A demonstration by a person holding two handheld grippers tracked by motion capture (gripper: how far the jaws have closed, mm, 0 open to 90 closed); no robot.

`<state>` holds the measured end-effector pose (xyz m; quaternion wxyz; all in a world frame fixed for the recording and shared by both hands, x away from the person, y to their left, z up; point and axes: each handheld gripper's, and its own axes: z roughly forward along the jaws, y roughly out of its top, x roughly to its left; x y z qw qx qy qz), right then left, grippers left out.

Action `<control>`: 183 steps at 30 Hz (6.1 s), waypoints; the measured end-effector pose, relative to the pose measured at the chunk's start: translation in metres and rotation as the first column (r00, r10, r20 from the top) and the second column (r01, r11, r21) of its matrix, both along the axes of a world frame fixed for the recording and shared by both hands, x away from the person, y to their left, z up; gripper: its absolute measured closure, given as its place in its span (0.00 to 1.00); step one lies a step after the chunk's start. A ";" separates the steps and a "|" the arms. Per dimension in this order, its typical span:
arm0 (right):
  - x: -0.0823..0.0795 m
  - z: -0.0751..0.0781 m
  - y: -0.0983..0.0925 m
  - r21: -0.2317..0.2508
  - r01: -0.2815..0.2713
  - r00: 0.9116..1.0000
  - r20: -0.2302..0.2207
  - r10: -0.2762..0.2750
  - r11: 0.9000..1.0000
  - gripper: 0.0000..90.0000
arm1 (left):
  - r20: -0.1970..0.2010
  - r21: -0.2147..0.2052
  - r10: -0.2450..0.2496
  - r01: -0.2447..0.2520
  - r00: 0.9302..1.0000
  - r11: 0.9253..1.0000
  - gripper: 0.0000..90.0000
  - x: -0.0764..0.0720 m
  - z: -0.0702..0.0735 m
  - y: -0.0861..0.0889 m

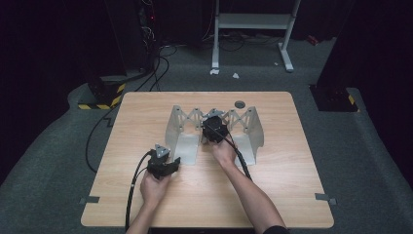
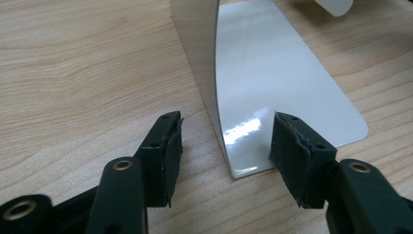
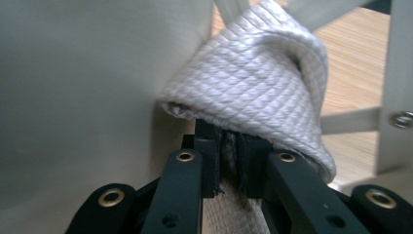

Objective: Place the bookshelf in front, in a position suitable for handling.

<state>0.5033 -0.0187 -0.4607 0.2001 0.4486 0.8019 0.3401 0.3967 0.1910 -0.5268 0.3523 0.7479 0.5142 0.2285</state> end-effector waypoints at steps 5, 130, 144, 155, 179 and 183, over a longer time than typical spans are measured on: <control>-0.012 0.021 -0.009 0.144 -0.079 0.997 0.038 0.074 0.986 0.91 | 0.001 0.002 0.000 0.000 1.000 1.000 0.50 0.000 0.000 0.000; -0.057 0.033 -0.036 -0.435 0.091 0.952 0.302 0.049 0.896 0.94 | 0.002 0.002 -0.005 0.005 1.000 1.000 0.50 0.000 0.000 -0.001; -0.053 0.014 -0.034 -0.498 0.075 0.961 0.268 0.071 0.864 0.94 | 0.003 0.001 -0.006 0.006 1.000 1.000 0.50 0.000 0.000 -0.001; -0.039 0.014 -0.030 -0.527 0.094 0.961 0.271 0.062 0.844 0.94 | 0.002 0.002 -0.005 0.005 1.000 1.000 0.50 0.000 0.000 -0.001; -0.061 -0.031 -0.052 -0.181 -0.094 0.996 -0.015 0.093 0.979 0.93 | 0.003 0.002 -0.006 0.006 1.000 1.000 0.50 0.000 0.000 -0.001; -0.071 -0.026 -0.049 -0.069 -0.163 0.986 -0.041 0.160 0.984 0.93 | 0.002 0.005 -0.004 0.004 1.000 1.000 0.50 0.000 0.000 -0.001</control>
